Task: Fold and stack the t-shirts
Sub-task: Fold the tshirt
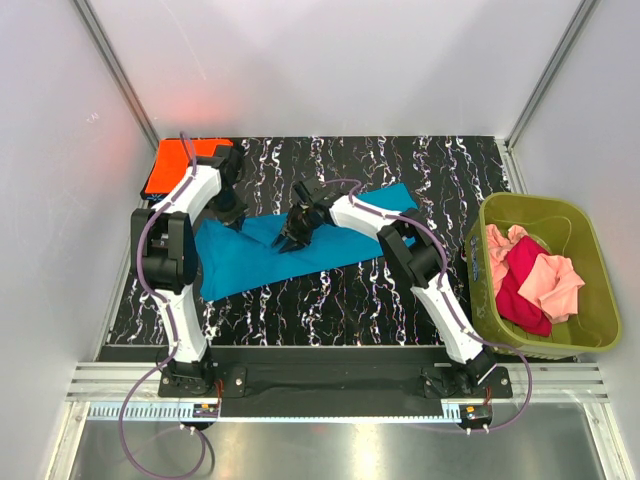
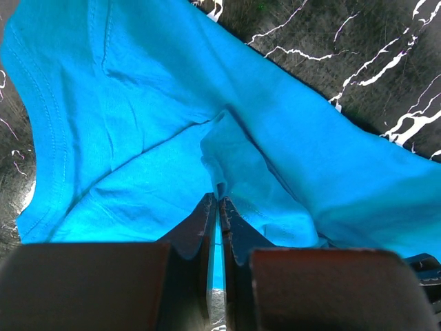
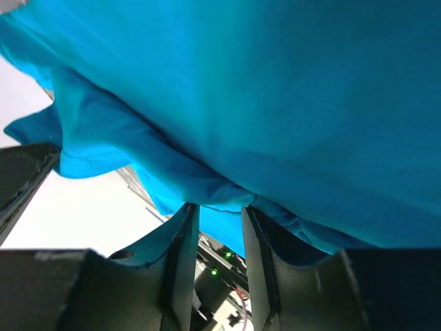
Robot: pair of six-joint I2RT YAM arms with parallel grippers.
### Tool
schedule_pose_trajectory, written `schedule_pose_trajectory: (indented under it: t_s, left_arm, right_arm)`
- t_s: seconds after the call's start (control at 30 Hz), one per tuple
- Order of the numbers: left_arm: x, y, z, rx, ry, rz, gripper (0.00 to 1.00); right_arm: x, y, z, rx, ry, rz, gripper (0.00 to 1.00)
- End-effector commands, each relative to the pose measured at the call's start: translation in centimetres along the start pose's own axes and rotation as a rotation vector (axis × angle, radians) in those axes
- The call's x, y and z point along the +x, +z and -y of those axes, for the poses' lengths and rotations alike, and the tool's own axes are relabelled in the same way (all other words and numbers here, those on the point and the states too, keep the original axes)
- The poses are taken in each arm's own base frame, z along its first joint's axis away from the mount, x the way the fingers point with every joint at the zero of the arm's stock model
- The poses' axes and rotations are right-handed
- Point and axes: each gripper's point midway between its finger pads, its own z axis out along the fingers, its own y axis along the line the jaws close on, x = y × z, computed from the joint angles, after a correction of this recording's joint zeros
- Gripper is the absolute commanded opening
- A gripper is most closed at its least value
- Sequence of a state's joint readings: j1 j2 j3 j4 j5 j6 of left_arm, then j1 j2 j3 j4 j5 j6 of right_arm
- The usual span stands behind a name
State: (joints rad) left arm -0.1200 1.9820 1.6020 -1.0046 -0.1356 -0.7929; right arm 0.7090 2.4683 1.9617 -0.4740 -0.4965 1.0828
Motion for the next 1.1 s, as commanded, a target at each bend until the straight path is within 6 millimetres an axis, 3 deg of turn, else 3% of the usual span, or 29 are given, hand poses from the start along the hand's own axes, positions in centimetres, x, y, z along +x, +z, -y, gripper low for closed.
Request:
schedule_pose_trajectory:
  t_s: [0.0,0.23,0.4,0.47,0.77,1.07]
  left_arm:
    - [-1.0,-0.3,0.6,0.015,0.008,0.034,0.09]
    - [-0.7,0.1,0.3,0.008,0.02,0.027,0.09]
    - [-0.4,0.4,0.1,0.008,0.029,0.023,0.09]
    - [-0.3,0.5,-0.2,0.001,0.034,0.026,0.09]
    - [-0.2,0.3,-1.0,-0.017,0.061,0.043,0.09]
    - [0.8,0.5,-2.0,-0.029,0.066,0.045,0.09]
  right_arm:
    - [-0.2,0.2,-0.3,0.035,0.044,0.04,0.38]
    - [-0.2,-0.1,0.5,0.103,0.107,0.043,0.32]
    - [-0.7,-0.5,-0.2,0.079,0.082,0.047,0.06]
    - [-1.0,-0.7,-0.3,0.074,0.079,0.047,0.01]
    - [-1.6,-3.5,-1.8,0.054,-0.029,0.073,0.0]
    - [-0.2,-4.5,-0.8,0.035,-0.166,-0.008,0.0]
